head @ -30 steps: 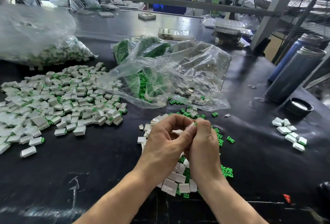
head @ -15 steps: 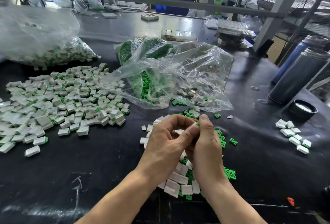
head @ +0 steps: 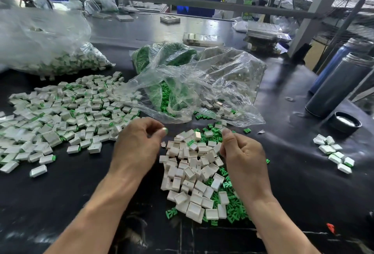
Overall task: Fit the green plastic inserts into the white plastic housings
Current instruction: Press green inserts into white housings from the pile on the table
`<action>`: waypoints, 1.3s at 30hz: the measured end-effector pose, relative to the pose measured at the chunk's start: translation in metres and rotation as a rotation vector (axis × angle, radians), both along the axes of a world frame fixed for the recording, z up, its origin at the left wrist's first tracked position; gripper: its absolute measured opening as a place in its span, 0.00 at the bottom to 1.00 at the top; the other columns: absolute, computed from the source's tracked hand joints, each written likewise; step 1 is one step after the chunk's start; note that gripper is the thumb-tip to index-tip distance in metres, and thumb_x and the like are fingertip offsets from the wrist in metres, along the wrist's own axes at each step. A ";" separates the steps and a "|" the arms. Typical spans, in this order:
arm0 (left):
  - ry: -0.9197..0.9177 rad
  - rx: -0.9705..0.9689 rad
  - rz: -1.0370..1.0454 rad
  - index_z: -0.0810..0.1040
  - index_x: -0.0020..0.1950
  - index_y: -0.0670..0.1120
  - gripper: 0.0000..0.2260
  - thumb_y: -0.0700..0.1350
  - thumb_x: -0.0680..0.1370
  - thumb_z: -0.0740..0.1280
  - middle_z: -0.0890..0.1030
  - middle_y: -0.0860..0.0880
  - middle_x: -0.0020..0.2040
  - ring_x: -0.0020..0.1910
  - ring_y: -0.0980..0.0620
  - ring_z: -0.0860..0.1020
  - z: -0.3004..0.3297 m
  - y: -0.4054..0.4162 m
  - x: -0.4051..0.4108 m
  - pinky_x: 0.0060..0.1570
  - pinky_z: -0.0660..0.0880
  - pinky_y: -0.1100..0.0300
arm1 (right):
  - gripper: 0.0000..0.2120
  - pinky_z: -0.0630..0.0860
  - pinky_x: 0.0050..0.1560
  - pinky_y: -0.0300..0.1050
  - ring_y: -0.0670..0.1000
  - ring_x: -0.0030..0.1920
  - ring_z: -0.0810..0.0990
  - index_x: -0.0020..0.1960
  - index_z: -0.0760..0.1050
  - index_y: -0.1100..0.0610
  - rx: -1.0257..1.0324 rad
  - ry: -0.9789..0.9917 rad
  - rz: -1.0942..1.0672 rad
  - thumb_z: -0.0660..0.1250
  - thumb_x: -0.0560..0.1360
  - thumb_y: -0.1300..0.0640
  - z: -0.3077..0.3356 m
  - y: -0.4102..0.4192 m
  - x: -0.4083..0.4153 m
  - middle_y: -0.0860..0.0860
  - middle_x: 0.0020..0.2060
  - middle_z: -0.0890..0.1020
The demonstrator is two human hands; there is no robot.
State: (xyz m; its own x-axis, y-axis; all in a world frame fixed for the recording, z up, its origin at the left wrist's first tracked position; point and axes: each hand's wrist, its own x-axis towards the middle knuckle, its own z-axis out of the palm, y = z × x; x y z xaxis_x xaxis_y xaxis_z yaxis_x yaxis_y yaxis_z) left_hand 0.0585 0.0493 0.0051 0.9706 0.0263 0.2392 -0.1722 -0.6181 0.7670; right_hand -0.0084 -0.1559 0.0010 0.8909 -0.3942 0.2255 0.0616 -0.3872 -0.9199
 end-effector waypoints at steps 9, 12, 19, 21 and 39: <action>-0.082 0.110 0.295 0.85 0.49 0.50 0.02 0.44 0.78 0.73 0.80 0.55 0.40 0.35 0.60 0.73 -0.004 0.029 0.022 0.41 0.68 0.59 | 0.25 0.61 0.29 0.45 0.47 0.26 0.62 0.36 0.72 0.64 -0.128 0.142 -0.080 0.64 0.83 0.46 0.001 -0.020 0.004 0.45 0.22 0.66; -0.080 0.148 0.295 0.85 0.48 0.50 0.01 0.45 0.78 0.74 0.81 0.54 0.41 0.37 0.55 0.76 -0.005 0.029 0.021 0.42 0.69 0.58 | 0.24 0.67 0.33 0.48 0.50 0.28 0.68 0.38 0.76 0.63 -0.167 0.193 -0.097 0.63 0.83 0.45 0.000 -0.024 0.005 0.46 0.23 0.70; -0.063 0.201 0.310 0.85 0.50 0.51 0.02 0.46 0.78 0.74 0.85 0.51 0.46 0.44 0.49 0.80 -0.001 0.030 0.019 0.48 0.78 0.52 | 0.13 0.80 0.49 0.54 0.50 0.42 0.81 0.42 0.82 0.49 -0.296 0.358 -0.030 0.69 0.80 0.43 0.003 -0.034 0.006 0.45 0.35 0.82; -0.052 0.216 0.310 0.85 0.51 0.51 0.04 0.46 0.78 0.74 0.85 0.49 0.48 0.46 0.48 0.80 0.001 0.030 0.018 0.51 0.79 0.49 | 0.08 0.81 0.51 0.52 0.47 0.44 0.82 0.44 0.83 0.46 -0.302 0.407 0.000 0.71 0.80 0.45 0.005 -0.036 0.005 0.43 0.38 0.83; 0.241 0.207 -0.222 0.82 0.45 0.61 0.06 0.53 0.74 0.77 0.82 0.62 0.42 0.41 0.66 0.78 0.000 0.001 -0.001 0.41 0.71 0.69 | 0.07 0.76 0.44 0.47 0.45 0.40 0.79 0.39 0.82 0.44 -0.417 0.591 0.005 0.79 0.72 0.47 0.011 -0.048 0.004 0.42 0.37 0.82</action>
